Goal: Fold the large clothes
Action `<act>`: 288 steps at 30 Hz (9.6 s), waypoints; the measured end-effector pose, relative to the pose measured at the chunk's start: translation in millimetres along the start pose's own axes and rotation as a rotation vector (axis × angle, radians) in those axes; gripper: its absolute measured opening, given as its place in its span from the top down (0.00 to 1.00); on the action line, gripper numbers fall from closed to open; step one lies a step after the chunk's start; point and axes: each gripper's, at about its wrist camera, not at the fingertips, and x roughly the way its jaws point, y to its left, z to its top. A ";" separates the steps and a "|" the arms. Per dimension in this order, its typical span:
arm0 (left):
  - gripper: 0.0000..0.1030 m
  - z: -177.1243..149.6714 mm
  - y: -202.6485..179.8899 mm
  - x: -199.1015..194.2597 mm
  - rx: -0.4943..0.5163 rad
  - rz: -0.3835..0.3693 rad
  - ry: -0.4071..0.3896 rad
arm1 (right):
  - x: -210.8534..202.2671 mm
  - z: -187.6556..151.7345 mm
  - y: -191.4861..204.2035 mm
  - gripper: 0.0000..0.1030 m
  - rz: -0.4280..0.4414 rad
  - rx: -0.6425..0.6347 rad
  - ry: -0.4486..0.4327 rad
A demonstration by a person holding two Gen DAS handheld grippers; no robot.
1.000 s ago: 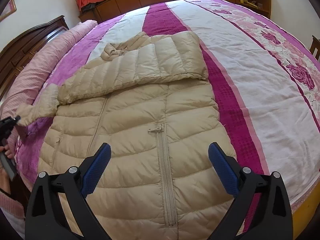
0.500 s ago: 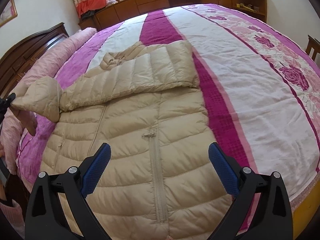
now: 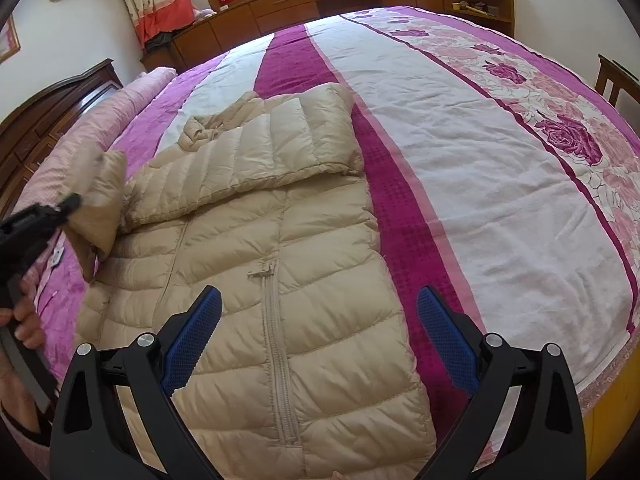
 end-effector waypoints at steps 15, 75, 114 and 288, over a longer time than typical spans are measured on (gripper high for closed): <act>0.89 -50.5 -13.3 81.4 0.068 0.030 0.236 | 2.8 0.3 -6.4 0.08 -0.009 0.010 0.002; 0.42 -46.1 124.3 -16.2 0.027 0.203 0.316 | 93.1 55.3 204.5 0.90 0.227 -0.269 0.033; 0.42 -42.9 106.6 -6.3 0.056 0.201 0.298 | 140.5 38.3 223.5 0.45 0.051 -0.360 0.078; 0.35 -160.4 83.6 -62.7 0.167 0.238 0.479 | 3.5 -92.6 -25.0 0.25 0.078 -0.118 0.242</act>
